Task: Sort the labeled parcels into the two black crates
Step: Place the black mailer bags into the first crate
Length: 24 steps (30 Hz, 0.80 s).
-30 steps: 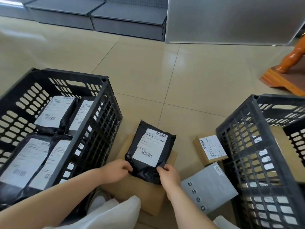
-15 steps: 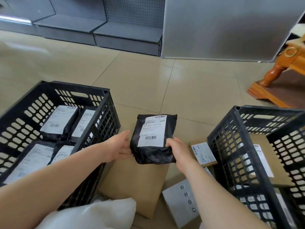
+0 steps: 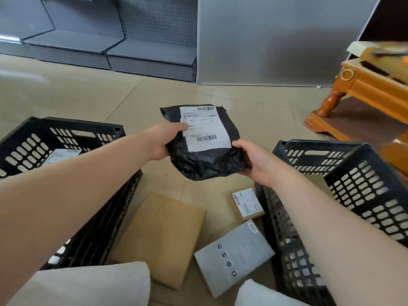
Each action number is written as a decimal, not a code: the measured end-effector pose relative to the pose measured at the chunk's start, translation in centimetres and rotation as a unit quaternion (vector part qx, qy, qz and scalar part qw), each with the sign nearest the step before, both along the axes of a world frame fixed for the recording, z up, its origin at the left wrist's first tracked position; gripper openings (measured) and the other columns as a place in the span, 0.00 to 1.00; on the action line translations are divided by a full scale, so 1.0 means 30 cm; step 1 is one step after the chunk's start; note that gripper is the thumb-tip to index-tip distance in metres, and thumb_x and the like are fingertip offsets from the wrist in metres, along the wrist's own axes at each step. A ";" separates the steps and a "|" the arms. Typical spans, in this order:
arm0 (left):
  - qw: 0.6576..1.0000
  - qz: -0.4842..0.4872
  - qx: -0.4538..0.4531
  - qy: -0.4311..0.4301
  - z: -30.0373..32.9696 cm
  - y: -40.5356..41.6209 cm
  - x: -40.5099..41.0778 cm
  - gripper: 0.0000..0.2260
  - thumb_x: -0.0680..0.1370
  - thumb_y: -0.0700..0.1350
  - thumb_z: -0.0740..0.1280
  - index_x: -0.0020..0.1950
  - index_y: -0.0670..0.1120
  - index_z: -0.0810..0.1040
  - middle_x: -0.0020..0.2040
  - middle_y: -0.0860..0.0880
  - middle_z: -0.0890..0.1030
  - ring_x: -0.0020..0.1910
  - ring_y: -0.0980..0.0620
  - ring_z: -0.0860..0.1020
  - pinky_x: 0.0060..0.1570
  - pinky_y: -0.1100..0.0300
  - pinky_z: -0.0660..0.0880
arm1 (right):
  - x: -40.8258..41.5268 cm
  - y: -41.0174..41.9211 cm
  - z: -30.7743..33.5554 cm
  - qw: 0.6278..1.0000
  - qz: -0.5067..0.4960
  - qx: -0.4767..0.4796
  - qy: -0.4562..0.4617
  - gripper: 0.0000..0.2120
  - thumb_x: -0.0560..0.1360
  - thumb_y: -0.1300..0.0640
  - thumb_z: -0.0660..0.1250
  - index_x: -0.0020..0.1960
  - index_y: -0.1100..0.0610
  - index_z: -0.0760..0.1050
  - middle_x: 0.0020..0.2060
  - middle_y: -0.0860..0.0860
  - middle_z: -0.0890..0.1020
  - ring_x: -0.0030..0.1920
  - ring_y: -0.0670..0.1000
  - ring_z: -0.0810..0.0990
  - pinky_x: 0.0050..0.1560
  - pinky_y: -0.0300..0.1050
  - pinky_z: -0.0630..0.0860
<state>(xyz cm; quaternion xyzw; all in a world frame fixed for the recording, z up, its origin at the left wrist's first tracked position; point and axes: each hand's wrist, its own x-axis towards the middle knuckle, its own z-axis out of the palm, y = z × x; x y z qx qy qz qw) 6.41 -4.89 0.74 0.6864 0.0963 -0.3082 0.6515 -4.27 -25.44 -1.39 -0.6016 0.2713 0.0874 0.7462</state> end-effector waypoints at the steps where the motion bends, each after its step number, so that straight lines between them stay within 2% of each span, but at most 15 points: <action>1: 1.000 0.013 -0.017 -0.002 0.003 -0.038 -0.015 0.10 0.81 0.45 0.66 0.62 0.45 0.79 0.53 0.47 0.85 0.48 0.49 0.85 0.40 0.56 0.80 | -0.015 -0.035 0.013 1.000 -0.019 0.002 -0.009 0.09 0.79 0.52 0.65 0.54 0.56 0.80 0.50 0.53 0.86 0.49 0.51 0.84 0.51 0.47 0.81; 4: 0.998 0.026 -0.055 0.010 -0.014 -0.145 -0.084 0.08 0.81 0.44 0.66 0.60 0.46 0.79 0.50 0.48 0.86 0.46 0.51 0.85 0.41 0.56 0.81 | -0.077 -0.146 0.035 0.994 -0.109 0.024 -0.016 0.14 0.79 0.48 0.64 0.57 0.57 0.79 0.51 0.55 0.85 0.52 0.54 0.84 0.50 0.49 0.81; 6: 0.997 0.016 -0.076 0.026 -0.039 -0.213 -0.139 0.08 0.82 0.44 0.65 0.60 0.45 0.79 0.49 0.48 0.85 0.46 0.50 0.84 0.43 0.56 0.80 | -0.124 -0.228 0.026 0.989 -0.148 0.018 0.012 0.22 0.79 0.42 0.64 0.63 0.58 0.76 0.55 0.57 0.83 0.54 0.56 0.83 0.49 0.50 0.81; 8: 0.996 0.001 -0.087 0.030 -0.064 -0.286 -0.198 0.10 0.82 0.44 0.64 0.62 0.45 0.78 0.49 0.48 0.85 0.46 0.51 0.84 0.41 0.57 0.80 | -0.178 -0.289 0.025 0.993 -0.105 -0.003 0.047 0.25 0.78 0.37 0.64 0.63 0.55 0.78 0.56 0.55 0.84 0.55 0.55 0.84 0.51 0.50 0.79; 10: 0.995 -0.001 -0.095 0.034 -0.088 -0.359 -0.254 0.11 0.83 0.44 0.63 0.64 0.44 0.77 0.49 0.49 0.84 0.45 0.51 0.84 0.40 0.58 0.79 | -0.221 -0.337 0.021 0.998 -0.031 -0.004 0.055 0.24 0.75 0.35 0.66 0.62 0.51 0.80 0.57 0.52 0.85 0.58 0.54 0.83 0.60 0.52 0.77; 13: 0.992 -0.010 -0.117 0.051 -0.115 -0.454 -0.332 0.13 0.84 0.44 0.61 0.67 0.44 0.75 0.52 0.49 0.83 0.45 0.51 0.83 0.39 0.58 0.80 | -0.260 -0.382 0.016 0.997 -0.007 -0.032 0.066 0.17 0.75 0.44 0.72 0.59 0.52 0.82 0.54 0.51 0.86 0.57 0.53 0.84 0.65 0.53 0.75; 16: 0.989 -0.011 -0.131 0.069 -0.133 -0.509 -0.383 0.09 0.83 0.45 0.61 0.63 0.47 0.74 0.46 0.51 0.83 0.42 0.52 0.83 0.35 0.58 0.79 | -0.282 -0.423 -0.006 0.992 -0.021 -0.088 0.085 0.13 0.75 0.55 0.74 0.58 0.56 0.82 0.51 0.53 0.87 0.55 0.54 0.85 0.65 0.54 0.75; 18: 0.987 -0.011 -0.136 0.087 -0.156 -0.524 -0.394 0.08 0.83 0.45 0.63 0.60 0.47 0.76 0.47 0.50 0.84 0.46 0.50 0.83 0.43 0.55 0.79 | -0.295 -0.427 -0.020 0.992 -0.034 -0.083 0.091 0.12 0.75 0.58 0.73 0.58 0.57 0.82 0.50 0.53 0.87 0.55 0.55 0.85 0.63 0.53 0.77; 21: 0.987 -0.018 -0.116 0.109 -0.201 -0.520 -0.401 0.11 0.81 0.49 0.64 0.61 0.47 0.78 0.53 0.48 0.85 0.52 0.47 0.83 0.58 0.49 0.78 | -0.303 -0.418 -0.058 0.990 -0.060 -0.080 0.101 0.11 0.76 0.60 0.71 0.59 0.58 0.81 0.49 0.53 0.87 0.53 0.54 0.85 0.58 0.50 0.79; 24: 0.991 -0.055 -0.067 0.102 -0.261 -0.481 -0.418 0.13 0.79 0.51 0.67 0.62 0.49 0.77 0.55 0.48 0.83 0.54 0.47 0.81 0.54 0.50 0.80 | -0.302 -0.407 -0.086 0.986 -0.079 -0.088 0.115 0.10 0.77 0.62 0.70 0.58 0.59 0.81 0.48 0.53 0.87 0.52 0.54 0.85 0.59 0.51 0.78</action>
